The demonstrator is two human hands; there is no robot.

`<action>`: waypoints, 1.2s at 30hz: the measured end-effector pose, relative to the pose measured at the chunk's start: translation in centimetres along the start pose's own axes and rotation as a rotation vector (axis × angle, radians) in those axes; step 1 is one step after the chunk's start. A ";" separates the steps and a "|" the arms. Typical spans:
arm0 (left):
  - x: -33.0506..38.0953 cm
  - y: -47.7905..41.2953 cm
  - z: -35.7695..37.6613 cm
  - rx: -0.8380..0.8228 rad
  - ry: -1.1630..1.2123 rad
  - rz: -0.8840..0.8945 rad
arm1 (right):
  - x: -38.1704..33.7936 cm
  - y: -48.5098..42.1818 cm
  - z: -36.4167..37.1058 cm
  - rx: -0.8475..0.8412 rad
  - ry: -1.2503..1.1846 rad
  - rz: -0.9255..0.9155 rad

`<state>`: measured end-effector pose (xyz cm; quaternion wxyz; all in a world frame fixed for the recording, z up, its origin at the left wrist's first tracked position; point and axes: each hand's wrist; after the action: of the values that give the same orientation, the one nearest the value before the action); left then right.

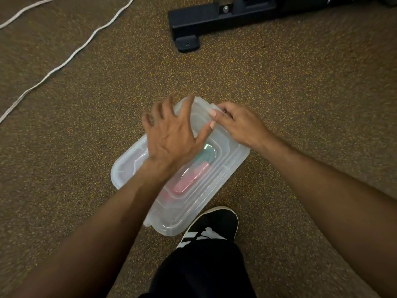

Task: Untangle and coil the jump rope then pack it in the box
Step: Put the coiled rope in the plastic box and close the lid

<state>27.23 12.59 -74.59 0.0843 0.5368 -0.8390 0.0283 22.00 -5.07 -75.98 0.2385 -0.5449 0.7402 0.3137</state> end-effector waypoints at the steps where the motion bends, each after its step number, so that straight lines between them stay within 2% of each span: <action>1: -0.6 -0.2 0.0 -0.058 0.014 0.002 | 0.4 0.1 -0.1 -0.041 -0.052 0.048; 3: -1.7 -1.0 -0.1 -0.141 0.111 -0.013 | 0.8 0.2 -0.4 -0.172 -0.205 0.196; 6: -2.0 -2.1 -0.1 -0.140 0.203 -0.096 | 1.0 0.2 -0.5 -0.282 -0.338 0.296; 10: -0.8 -2.2 0.0 -0.100 0.081 -0.143 | 0.3 0.0 -0.1 -0.225 -0.481 0.366; 15: -1.1 -3.7 -0.3 -0.060 0.073 -0.131 | -0.8 -0.6 0.1 0.025 -0.541 0.337; 20: -1.2 -4.3 0.0 -0.043 0.080 -0.147 | -1.2 -1.0 0.4 0.056 -0.585 0.312; 24: -1.3 -3.5 0.6 0.069 0.016 -0.086 | -1.1 -1.1 0.8 0.154 -0.409 0.289; 27: -0.6 -1.9 0.2 0.140 0.066 0.017 | -1.1 -1.0 1.0 0.181 -0.337 0.262; 31: 0.7 2.1 0.8 -0.019 0.034 0.206 | -0.8 -1.0 1.2 0.233 -0.136 0.214; 36: 0.5 2.3 1.3 -0.086 -0.039 0.221 | -1.3 -0.5 1.4 0.286 -0.009 0.162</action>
<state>24.75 12.92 -75.69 0.0871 0.4374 -0.8950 -0.0091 22.90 -3.32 -76.10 0.2908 -0.4426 0.8177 0.2255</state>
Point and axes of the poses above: each hand's wrist, its own y-axis away from the middle knuckle, its own z-axis out of the palm, x = y × z, and after that the axes turned 4 degrees about -z, right-handed
